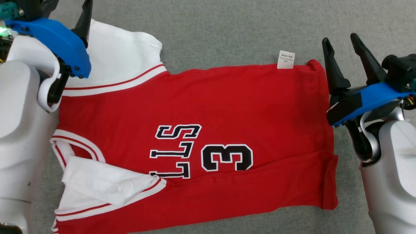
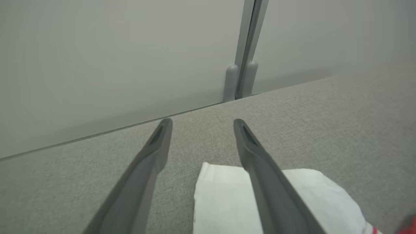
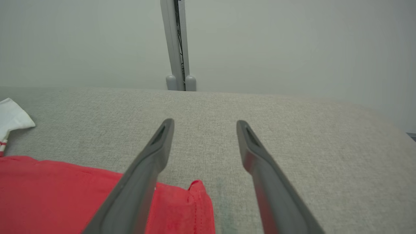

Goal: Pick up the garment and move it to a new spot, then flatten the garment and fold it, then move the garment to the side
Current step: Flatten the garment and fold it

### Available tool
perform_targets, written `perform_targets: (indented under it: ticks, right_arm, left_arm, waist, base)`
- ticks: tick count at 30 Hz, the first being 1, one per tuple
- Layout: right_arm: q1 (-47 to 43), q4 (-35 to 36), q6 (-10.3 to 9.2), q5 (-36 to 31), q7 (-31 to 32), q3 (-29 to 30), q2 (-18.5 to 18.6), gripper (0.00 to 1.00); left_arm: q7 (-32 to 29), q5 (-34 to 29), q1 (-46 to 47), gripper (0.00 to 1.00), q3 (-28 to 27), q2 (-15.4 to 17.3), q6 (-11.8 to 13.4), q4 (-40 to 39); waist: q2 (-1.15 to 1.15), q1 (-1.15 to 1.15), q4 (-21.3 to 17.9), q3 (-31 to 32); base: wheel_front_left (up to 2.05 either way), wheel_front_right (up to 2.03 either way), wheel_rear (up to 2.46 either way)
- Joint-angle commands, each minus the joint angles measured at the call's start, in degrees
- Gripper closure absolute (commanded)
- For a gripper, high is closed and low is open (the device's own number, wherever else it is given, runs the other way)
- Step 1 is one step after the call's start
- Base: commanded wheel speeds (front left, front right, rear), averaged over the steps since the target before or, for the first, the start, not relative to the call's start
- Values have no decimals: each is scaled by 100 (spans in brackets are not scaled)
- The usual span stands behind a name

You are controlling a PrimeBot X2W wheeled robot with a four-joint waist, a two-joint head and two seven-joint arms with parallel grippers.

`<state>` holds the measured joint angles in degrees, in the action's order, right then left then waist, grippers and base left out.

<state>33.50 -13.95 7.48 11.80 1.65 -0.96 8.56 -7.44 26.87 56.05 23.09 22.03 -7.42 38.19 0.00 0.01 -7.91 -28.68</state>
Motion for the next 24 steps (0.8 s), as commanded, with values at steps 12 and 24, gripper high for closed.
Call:
perform_targets:
  ticks: [12,24]
  right_arm:
    - [274,-266,4,142,-185,-137,30,0]
    - [305,-460,3,574,543,-459,287,0]
  left_arm:
    - [-895,1207,406,0,1048,342,-6,756]
    - [-824,1790,462,100,1723,374,-5,1106]
  waist:
    - [0,-1,-197,-303]
    - [0,-1,-217,-93]
  base:
    - [0,0,0]
    - [0,0,0]
